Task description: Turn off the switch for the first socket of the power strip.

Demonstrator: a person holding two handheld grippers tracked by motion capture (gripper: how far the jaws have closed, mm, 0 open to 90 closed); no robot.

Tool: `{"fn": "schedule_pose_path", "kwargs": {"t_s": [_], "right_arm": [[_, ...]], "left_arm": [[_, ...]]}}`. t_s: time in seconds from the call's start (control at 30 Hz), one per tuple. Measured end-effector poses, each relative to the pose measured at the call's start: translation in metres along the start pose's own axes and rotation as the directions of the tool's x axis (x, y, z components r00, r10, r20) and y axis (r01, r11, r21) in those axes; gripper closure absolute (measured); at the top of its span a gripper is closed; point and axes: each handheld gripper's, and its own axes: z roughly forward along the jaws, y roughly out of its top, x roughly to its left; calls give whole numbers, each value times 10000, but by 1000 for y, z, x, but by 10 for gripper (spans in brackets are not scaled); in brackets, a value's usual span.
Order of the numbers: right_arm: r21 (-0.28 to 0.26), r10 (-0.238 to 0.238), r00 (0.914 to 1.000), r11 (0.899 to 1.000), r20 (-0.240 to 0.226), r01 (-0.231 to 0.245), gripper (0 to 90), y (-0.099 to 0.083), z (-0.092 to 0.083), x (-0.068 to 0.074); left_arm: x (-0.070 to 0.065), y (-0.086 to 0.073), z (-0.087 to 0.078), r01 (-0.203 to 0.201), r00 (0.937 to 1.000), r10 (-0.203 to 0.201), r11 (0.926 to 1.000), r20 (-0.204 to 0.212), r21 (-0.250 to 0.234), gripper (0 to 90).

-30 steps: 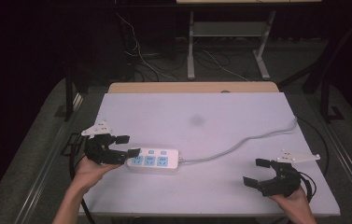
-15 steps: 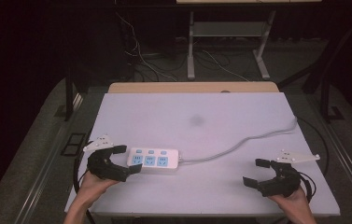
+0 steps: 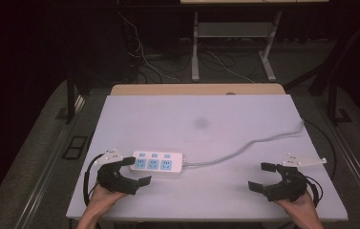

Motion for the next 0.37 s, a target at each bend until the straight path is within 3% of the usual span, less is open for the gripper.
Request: {"fn": "schedule_pose_path", "kwargs": {"t_s": [0.37], "right_arm": [[67, -76, 10000, 9999, -35, 76, 4, 0, 1, 1]], "left_arm": [[1, -13, 8, 60, 9999, -57, 9998, -128, 207, 0]]}}
